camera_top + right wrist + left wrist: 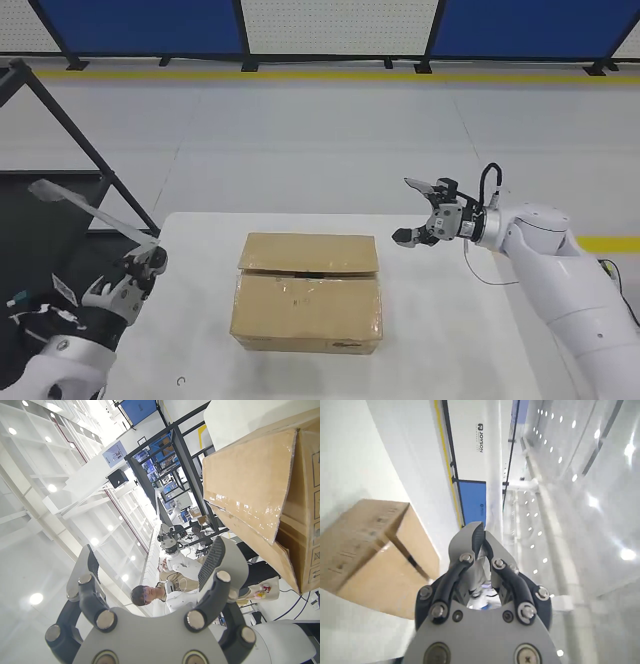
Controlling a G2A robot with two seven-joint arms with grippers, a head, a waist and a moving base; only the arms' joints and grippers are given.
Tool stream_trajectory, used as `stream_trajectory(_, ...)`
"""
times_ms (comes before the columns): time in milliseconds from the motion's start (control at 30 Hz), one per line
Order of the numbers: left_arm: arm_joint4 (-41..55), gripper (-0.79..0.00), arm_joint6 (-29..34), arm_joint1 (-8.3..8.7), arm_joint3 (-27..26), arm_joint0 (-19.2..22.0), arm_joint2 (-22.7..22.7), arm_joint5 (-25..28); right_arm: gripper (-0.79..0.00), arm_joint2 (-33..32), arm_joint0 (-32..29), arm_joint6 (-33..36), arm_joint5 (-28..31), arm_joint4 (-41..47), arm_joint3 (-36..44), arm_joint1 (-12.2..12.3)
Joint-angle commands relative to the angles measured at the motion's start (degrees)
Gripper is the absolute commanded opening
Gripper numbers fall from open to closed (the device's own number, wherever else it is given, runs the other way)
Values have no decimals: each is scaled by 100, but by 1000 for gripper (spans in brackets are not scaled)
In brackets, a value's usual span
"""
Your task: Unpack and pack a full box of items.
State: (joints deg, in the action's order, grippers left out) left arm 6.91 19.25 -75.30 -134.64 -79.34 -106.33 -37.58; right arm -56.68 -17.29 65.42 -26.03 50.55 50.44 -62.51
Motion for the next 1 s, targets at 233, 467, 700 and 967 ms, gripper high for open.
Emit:
stream_trajectory(233, -1326, -785, 868, 140, 0, -422, 11, 806, 0, -45, -23, -52, -17, -16, -14, -4)
stream_trajectory(467, -1326, -785, 868, 140, 0, -422, 11, 806, 0, -81, -83, -86, 2, -36, 112, -2)
stream_trajectory(700, -3694, -785, 1032, 300, 0, -776, 303, 1929, 0, -105, -122, -87, -10, -90, 235, 3)
stream_trajectory(967, -5647, -785, 1250, 453, 0, -888, 200, 3043, 0, -129, -148, -23, 6, -76, 168, -3)
